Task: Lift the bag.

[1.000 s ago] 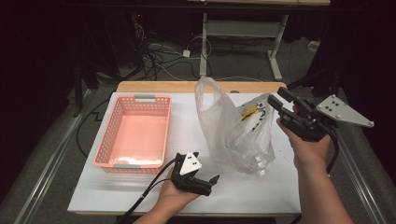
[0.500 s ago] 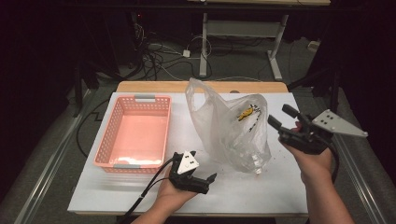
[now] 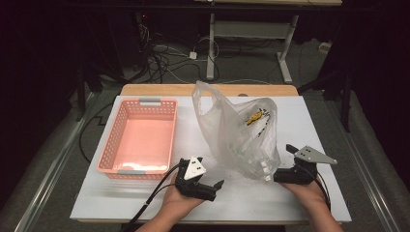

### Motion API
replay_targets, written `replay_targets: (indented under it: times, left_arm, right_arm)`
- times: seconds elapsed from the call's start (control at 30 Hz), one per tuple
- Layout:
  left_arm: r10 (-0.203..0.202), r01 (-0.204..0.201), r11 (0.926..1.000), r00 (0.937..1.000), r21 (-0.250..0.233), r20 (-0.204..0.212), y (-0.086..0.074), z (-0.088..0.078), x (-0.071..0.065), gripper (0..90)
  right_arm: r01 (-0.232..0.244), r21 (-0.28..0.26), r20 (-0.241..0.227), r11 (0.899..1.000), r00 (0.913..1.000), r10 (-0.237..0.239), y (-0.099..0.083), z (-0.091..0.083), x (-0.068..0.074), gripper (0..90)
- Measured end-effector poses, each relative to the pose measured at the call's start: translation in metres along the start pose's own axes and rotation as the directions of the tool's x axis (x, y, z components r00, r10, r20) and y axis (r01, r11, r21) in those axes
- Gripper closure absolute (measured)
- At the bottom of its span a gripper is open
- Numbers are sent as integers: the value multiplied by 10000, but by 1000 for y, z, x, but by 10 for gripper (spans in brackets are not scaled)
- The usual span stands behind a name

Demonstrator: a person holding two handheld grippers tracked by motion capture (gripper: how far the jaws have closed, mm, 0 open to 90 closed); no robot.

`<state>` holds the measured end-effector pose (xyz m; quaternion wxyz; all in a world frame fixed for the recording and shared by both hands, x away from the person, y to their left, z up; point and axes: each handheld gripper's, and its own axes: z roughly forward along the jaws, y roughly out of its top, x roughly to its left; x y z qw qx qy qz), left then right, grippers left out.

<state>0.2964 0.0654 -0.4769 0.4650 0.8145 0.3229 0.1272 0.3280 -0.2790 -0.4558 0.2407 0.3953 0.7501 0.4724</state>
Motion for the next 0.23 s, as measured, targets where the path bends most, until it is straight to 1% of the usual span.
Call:
replay_targets:
  times: [0.03,0.07,0.1,0.2,0.23]
  left_arm:
    - [5,-5,10000,10000,-8,-26,0,-1,0,0]
    - [-9,9,10000,10000,-35,-62,-1,-2,1,0]
    - [-13,13,10000,10000,-30,-73,-1,-2,1,0]
    - [-64,64,10000,9999,-14,-100,-2,-1,1,0]
    - [-78,79,10000,9999,2,-97,-2,0,0,0]
  right_arm:
    - [22,59,30,10000,10000,-23,-2,0,-1,0]
    - [-79,20,87,10000,9999,79,-2,0,-2,0]
    - [-76,-55,129,10000,9999,77,-3,0,-2,0]
    - [-108,-161,123,9998,9999,110,-4,0,-3,0]
    - [-147,-117,132,9998,9998,148,-5,0,-2,0]
